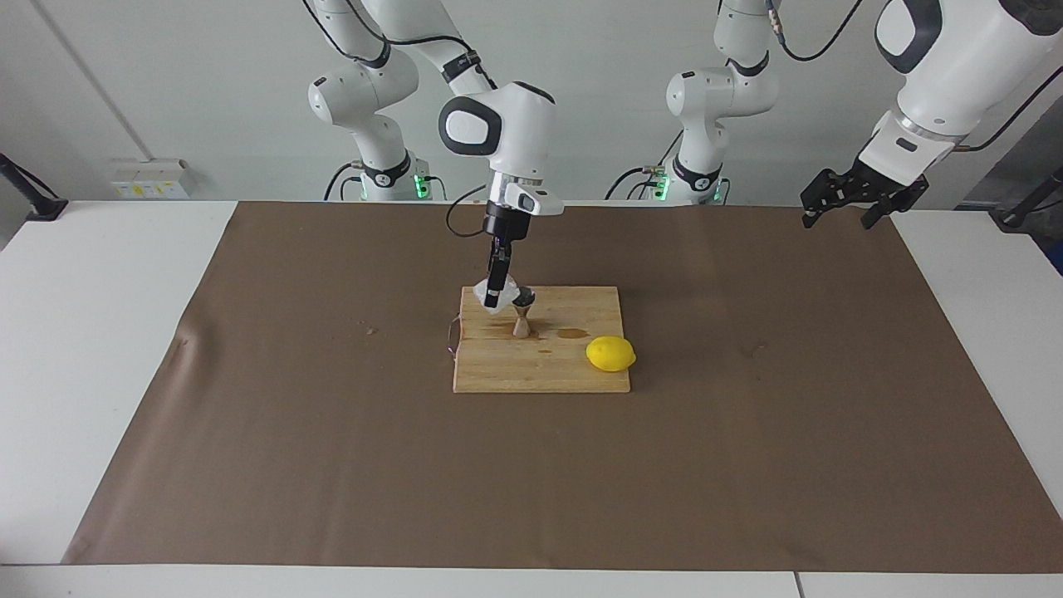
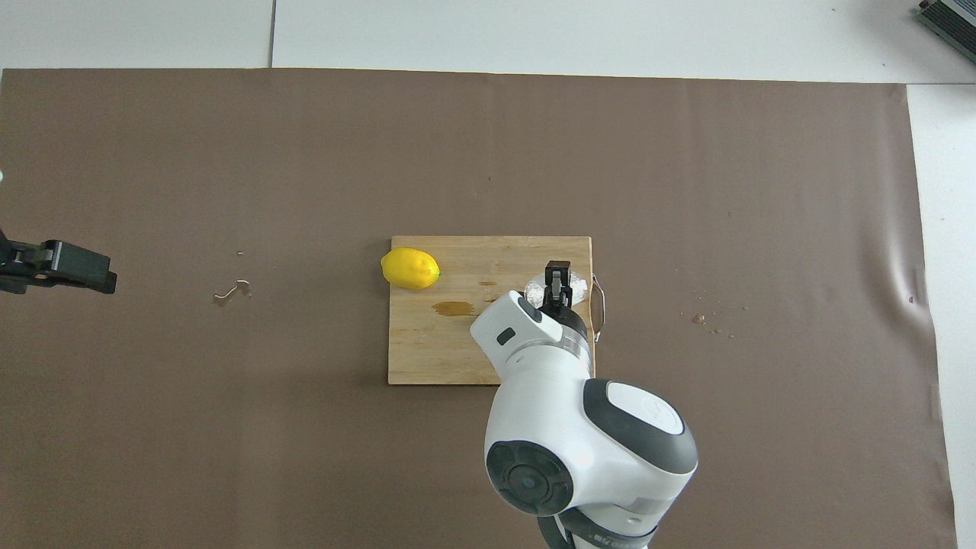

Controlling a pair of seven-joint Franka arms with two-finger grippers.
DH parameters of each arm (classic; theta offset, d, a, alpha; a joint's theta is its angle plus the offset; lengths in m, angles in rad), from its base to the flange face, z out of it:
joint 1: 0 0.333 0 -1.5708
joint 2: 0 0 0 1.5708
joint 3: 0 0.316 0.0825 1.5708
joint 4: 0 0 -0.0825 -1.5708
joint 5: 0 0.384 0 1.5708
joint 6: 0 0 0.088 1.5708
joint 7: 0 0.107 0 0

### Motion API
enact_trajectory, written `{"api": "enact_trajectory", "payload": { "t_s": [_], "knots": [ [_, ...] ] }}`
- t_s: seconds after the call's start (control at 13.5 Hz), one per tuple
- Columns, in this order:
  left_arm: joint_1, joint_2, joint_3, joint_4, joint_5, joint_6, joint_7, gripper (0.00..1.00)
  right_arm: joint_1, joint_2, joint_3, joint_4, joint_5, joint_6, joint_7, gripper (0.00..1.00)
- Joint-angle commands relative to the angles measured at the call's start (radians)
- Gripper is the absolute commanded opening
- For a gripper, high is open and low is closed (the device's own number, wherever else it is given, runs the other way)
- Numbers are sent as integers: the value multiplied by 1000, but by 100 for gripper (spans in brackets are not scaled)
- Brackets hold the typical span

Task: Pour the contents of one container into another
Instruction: 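Tilt the white cup with the right gripper over the dark cup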

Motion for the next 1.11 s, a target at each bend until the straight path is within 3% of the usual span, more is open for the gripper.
{"api": "enact_trajectory", "payload": {
  "t_s": [0.0, 1.03],
  "knots": [
    [-8, -4, 4, -11, 15, 19, -4, 100, 4, -39, 6, -40, -73, -6, 66, 5],
    [-8, -1, 4, -11, 15, 19, -4, 100, 49, -45, 7, -62, -274, -23, 243, 5]
  ]
}}
